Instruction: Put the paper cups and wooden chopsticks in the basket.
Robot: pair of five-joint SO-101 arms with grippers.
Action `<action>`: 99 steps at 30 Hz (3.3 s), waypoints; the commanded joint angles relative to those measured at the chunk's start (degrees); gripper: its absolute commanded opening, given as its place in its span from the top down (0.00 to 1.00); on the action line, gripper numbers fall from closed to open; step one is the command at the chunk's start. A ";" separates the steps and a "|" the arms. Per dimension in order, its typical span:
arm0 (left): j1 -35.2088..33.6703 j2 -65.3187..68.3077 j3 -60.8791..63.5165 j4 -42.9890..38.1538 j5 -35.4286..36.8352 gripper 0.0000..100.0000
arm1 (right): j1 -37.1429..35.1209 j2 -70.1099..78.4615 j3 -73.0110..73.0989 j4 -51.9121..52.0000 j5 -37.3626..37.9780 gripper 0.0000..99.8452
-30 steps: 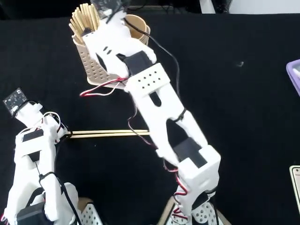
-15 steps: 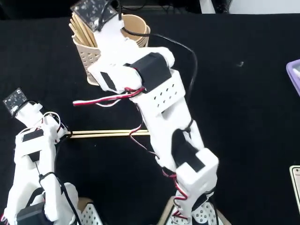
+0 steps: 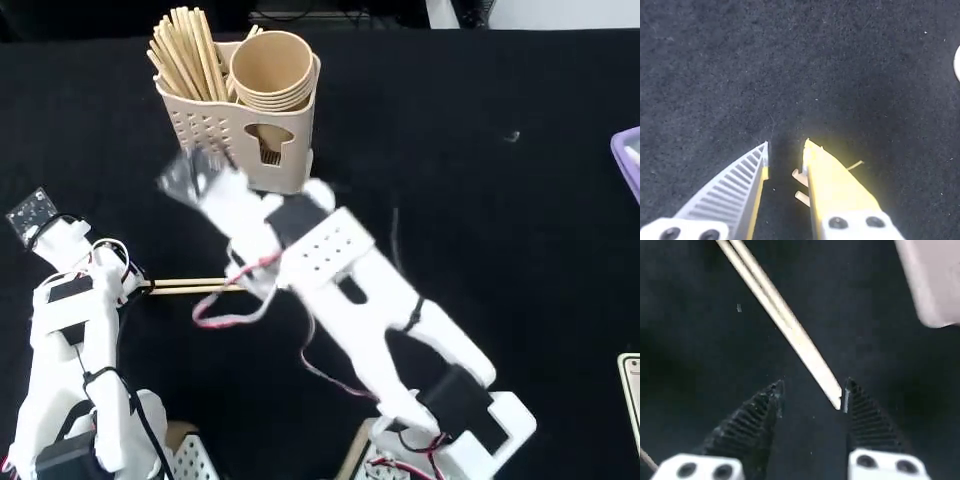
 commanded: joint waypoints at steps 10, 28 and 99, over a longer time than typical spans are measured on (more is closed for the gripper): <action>-0.31 -1.23 -0.57 -0.97 0.35 0.88 | -0.70 8.75 15.69 -23.38 11.52 0.81; -0.31 -1.49 -0.40 -0.88 0.35 0.88 | -0.70 17.27 6.99 -19.16 16.09 0.81; -0.31 -1.49 -0.66 -0.88 0.26 0.88 | 8.00 28.53 -44.62 -59.60 -10.55 0.99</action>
